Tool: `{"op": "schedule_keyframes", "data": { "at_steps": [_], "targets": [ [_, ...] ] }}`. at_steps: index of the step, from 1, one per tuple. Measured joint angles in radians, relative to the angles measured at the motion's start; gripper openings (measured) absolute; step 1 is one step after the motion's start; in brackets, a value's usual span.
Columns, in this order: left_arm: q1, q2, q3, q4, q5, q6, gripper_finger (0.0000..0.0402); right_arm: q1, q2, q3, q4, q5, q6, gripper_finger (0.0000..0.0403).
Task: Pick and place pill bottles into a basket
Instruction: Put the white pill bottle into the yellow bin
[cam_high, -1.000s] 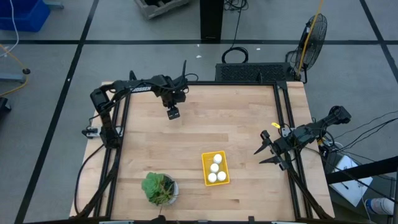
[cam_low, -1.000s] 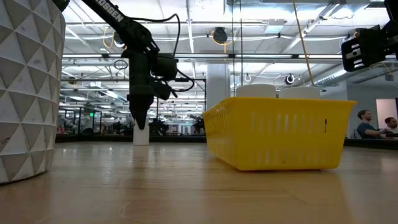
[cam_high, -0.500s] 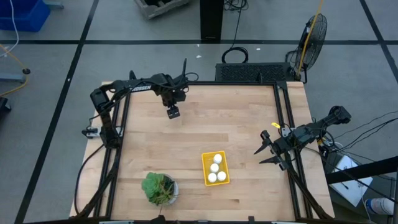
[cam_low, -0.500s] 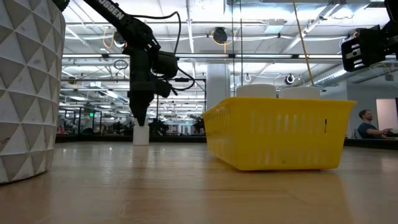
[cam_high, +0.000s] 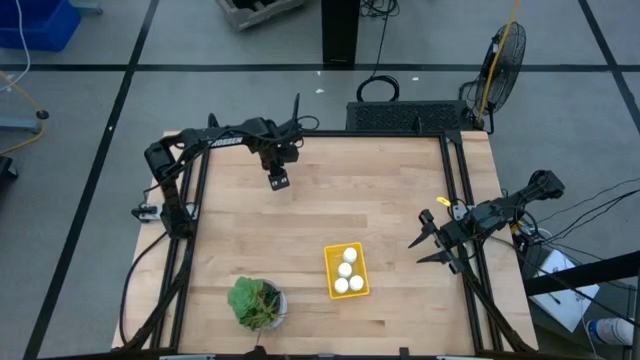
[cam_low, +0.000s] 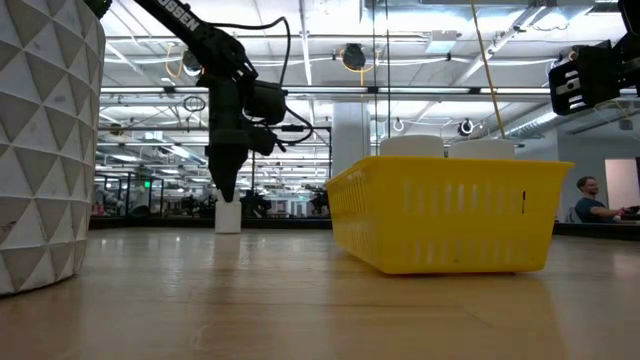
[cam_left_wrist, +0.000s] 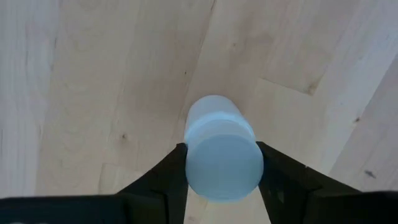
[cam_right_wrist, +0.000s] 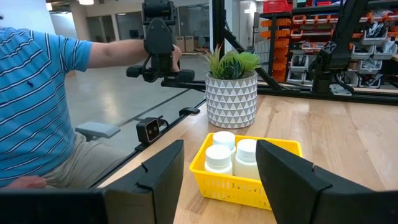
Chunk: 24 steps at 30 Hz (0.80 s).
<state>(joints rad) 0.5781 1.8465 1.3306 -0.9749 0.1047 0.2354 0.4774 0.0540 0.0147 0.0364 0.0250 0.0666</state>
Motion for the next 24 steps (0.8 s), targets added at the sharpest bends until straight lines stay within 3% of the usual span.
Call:
{"op": "schedule_keyframes", "data": {
  "at_steps": [13,24],
  "targets": [
    [-0.081,-0.083,0.006,-0.039,0.022,-0.082,0.0163,0.000,0.000,0.000,0.000,0.000,0.000,0.0194],
    [-0.295,-0.127,0.247,-0.250,-0.030,-0.245,0.0163,0.000,0.000,0.000,0.000,0.000,0.000,0.0194]
  ]
}}
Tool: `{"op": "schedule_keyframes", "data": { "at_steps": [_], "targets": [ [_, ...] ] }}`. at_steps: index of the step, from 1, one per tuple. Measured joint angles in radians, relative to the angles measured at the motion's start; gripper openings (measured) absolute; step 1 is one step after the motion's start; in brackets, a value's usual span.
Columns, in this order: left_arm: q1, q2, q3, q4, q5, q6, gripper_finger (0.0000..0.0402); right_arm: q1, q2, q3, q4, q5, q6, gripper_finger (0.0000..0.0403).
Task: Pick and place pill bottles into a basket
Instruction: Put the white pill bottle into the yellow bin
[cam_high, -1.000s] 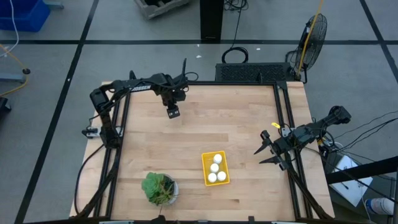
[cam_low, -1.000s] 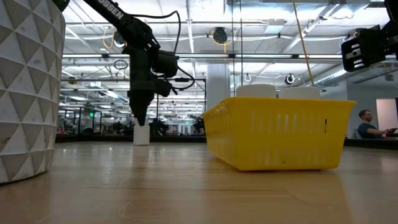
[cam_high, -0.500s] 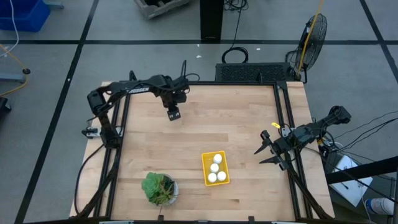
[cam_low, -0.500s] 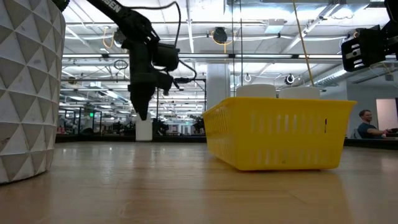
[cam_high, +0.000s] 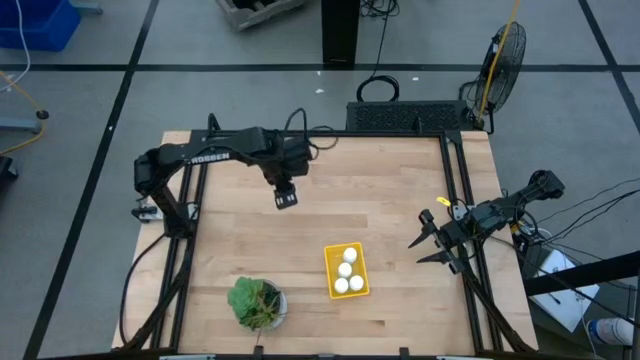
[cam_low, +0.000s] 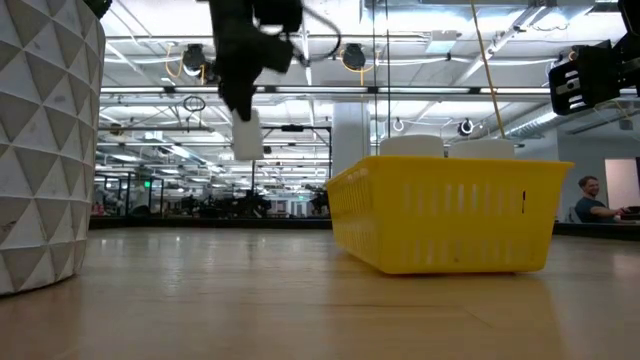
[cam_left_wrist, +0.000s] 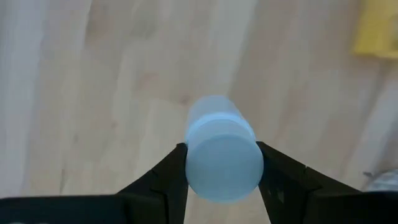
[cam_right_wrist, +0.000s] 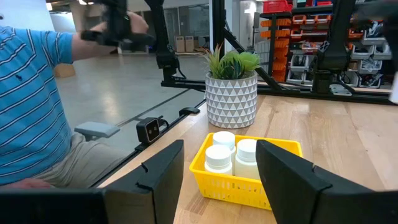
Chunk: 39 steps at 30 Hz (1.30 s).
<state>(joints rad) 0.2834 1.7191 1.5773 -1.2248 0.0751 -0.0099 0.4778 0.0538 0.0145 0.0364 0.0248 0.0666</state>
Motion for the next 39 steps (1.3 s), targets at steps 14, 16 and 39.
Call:
{"op": "schedule_keyframes", "data": {
  "at_steps": [14,16,39],
  "targets": [
    [-0.359,0.001,0.192,0.011,0.000,-0.231,0.0163,0.000,0.000,0.000,0.000,0.000,0.000,0.0194],
    [-0.402,0.001,0.192,0.020,-0.013,-0.270,0.0163,0.000,0.000,0.000,0.000,0.000,0.000,0.0194],
    [-0.448,0.143,0.197,0.127,0.006,-0.312,0.0163,0.000,0.006,0.000,-0.001,0.000,0.000,0.0194]
  ]
}}
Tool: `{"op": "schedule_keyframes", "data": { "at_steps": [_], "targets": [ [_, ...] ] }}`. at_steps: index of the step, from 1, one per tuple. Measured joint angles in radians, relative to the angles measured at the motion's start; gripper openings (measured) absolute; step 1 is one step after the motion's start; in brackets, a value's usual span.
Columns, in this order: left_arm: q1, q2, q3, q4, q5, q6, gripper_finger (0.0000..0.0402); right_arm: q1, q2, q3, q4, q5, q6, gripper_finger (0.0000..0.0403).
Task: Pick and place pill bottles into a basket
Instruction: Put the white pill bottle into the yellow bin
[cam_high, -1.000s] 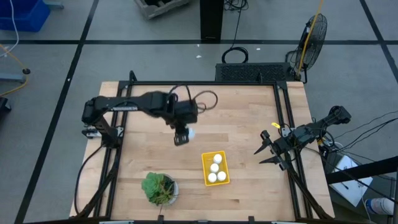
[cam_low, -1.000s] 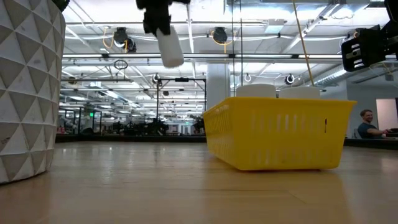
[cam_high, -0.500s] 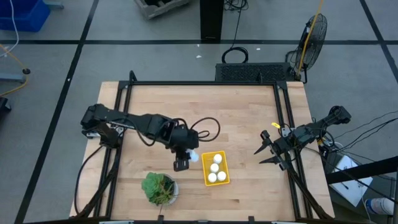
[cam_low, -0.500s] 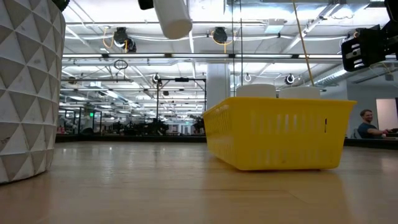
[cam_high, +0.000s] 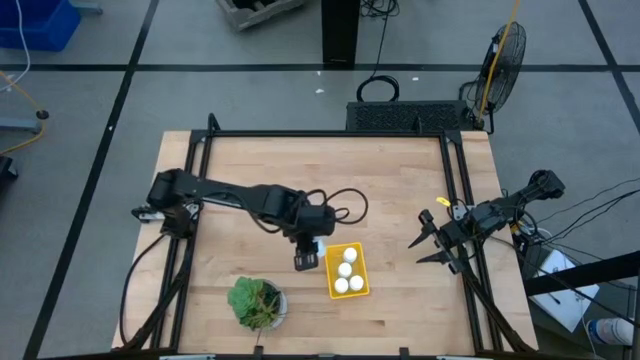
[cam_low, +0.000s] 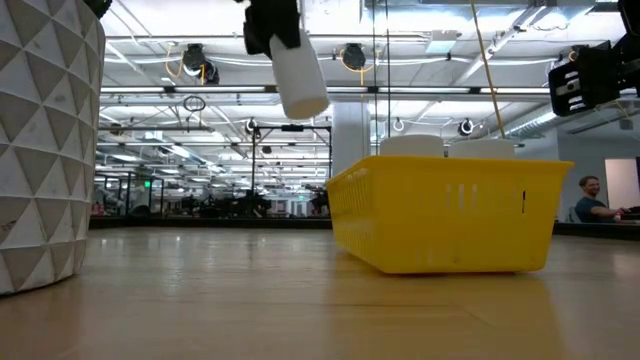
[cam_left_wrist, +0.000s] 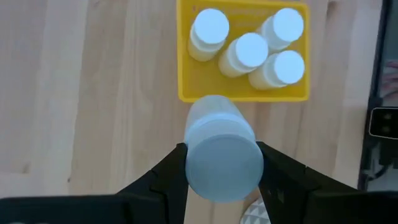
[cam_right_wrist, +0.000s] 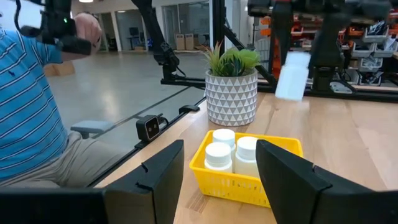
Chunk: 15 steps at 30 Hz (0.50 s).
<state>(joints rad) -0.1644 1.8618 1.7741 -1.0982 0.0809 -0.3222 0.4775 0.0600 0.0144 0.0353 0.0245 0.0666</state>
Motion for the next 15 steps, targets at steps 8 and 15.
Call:
{"op": "schedule_keyframes", "data": {
  "at_steps": [8,15],
  "targets": [
    [0.028,0.063,0.002,0.000,0.024,0.034,0.0163,0.000,0.002,0.000,0.000,0.000,0.000,0.0194],
    [0.028,0.133,0.157,-0.047,0.017,0.090,0.0163,0.000,0.002,0.000,0.001,0.000,0.000,0.0194]
  ]
}}
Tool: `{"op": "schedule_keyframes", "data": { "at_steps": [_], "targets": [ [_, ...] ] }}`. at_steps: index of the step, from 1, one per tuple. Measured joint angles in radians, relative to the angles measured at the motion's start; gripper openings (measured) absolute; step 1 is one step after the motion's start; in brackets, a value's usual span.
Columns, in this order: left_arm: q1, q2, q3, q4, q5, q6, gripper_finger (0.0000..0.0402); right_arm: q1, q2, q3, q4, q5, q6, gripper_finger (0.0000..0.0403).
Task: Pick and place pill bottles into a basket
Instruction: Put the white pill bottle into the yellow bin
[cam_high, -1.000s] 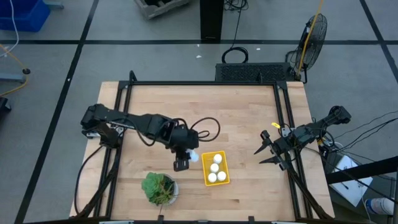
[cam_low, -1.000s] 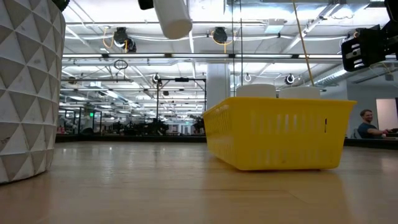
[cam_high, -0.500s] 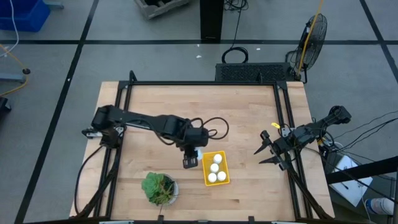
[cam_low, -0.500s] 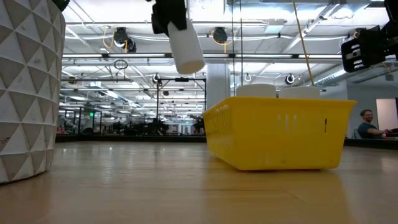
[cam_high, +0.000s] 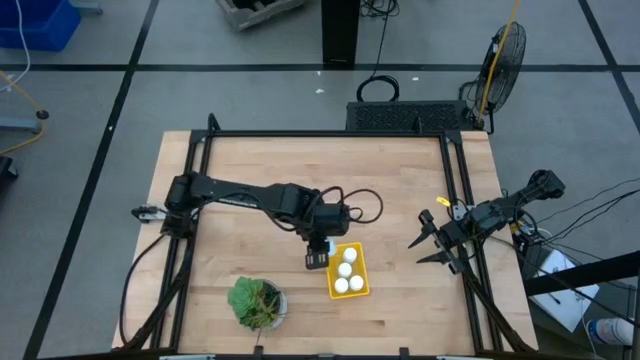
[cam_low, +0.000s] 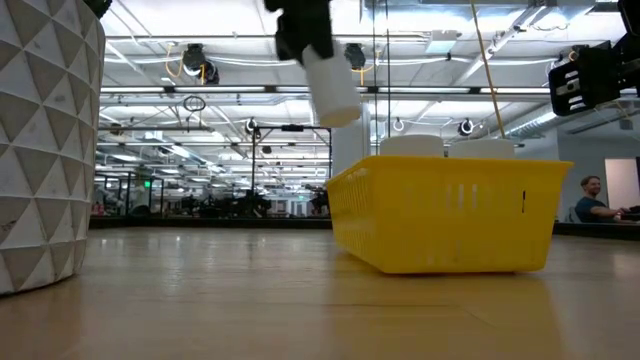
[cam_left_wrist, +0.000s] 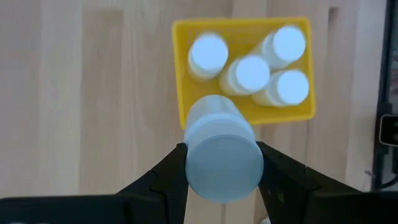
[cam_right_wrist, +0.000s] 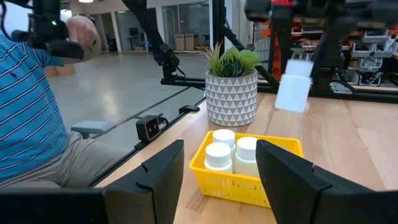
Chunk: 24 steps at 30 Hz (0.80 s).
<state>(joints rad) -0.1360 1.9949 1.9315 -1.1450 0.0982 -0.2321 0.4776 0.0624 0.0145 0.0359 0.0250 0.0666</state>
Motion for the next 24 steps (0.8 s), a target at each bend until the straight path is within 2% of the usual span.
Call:
{"op": "schedule_keyframes", "data": {
  "at_steps": [6,10,16,24],
  "targets": [
    [-0.004,0.101,0.232,-0.151,-0.048,0.032,0.0163,0.000,0.000,0.000,0.000,0.000,0.000,0.0194],
    [-0.003,0.165,0.329,-0.249,-0.074,0.037,0.0163,0.000,0.000,0.000,0.000,0.000,0.000,0.0194],
    [-0.003,0.231,0.342,-0.264,-0.033,0.075,0.0163,0.000,0.000,0.000,0.000,0.000,0.000,0.0194],
    [-0.004,0.244,0.343,-0.221,-0.015,0.074,0.0163,0.000,0.000,0.000,0.000,0.000,0.000,0.0194]
  ]
}}
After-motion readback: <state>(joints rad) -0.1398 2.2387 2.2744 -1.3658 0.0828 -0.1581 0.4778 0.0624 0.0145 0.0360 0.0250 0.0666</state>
